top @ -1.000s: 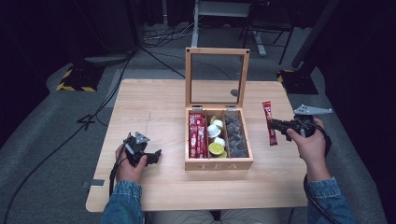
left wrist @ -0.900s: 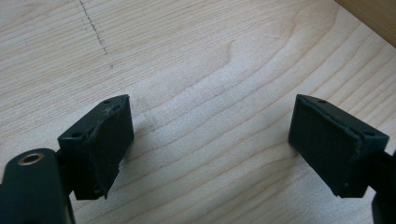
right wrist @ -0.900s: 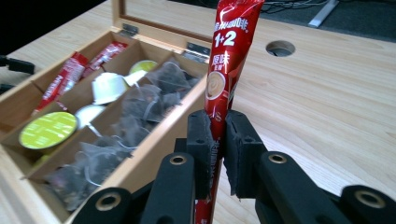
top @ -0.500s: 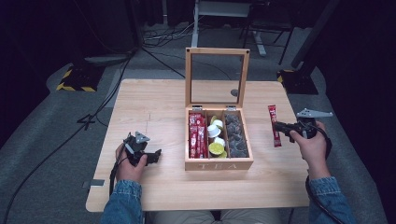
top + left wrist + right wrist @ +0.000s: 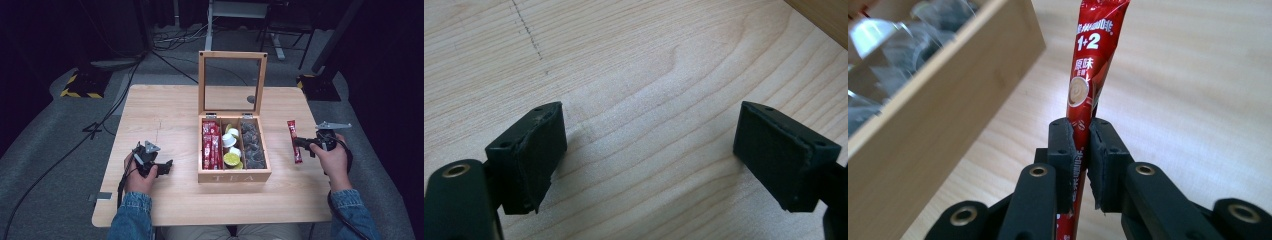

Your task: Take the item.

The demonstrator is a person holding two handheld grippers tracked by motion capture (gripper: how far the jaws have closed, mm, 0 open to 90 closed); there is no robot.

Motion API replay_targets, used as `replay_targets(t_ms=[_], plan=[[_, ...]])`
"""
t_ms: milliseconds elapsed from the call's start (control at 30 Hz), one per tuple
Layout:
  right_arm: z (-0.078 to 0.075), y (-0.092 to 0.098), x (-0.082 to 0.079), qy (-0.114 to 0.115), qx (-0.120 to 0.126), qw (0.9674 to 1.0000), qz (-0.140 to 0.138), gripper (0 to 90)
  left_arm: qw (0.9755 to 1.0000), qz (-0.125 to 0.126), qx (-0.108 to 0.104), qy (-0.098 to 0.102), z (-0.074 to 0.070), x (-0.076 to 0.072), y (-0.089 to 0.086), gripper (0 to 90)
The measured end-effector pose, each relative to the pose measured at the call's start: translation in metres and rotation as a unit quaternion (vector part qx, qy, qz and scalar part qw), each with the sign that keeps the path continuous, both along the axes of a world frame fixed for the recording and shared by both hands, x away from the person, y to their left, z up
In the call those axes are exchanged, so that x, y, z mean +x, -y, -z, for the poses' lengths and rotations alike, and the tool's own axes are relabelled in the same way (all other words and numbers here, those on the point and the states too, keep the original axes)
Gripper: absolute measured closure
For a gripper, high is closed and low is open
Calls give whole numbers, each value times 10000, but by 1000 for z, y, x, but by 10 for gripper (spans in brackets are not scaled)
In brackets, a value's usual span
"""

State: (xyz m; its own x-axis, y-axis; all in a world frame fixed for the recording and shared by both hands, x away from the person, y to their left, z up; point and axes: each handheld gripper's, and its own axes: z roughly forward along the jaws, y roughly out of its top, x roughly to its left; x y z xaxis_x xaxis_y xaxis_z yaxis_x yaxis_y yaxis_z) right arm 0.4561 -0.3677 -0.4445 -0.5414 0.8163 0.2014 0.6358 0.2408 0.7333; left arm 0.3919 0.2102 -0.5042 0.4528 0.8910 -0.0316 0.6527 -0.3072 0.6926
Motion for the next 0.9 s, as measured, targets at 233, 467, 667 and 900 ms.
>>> replay_targets(t_ms=[233, 467, 667, 900], plan=[[13, 2, 3, -439, -48, 9989, 164, 808, 10000, -14, 25, 14, 0, 0, 0, 136], [23, 0, 5, -638, -157, 9977, 156, 808, 10000, -23, 39, 13, 0, 1, 0, 136], [29, -2, 5, -764, -204, 9967, 195, 806, 10000, -32, 43, 12, 0, 1, 0, 135], [34, 2, 5, -832, -216, 9953, 444, 676, 10000, -58, 25, -15, 0, 2, 2, 129]])
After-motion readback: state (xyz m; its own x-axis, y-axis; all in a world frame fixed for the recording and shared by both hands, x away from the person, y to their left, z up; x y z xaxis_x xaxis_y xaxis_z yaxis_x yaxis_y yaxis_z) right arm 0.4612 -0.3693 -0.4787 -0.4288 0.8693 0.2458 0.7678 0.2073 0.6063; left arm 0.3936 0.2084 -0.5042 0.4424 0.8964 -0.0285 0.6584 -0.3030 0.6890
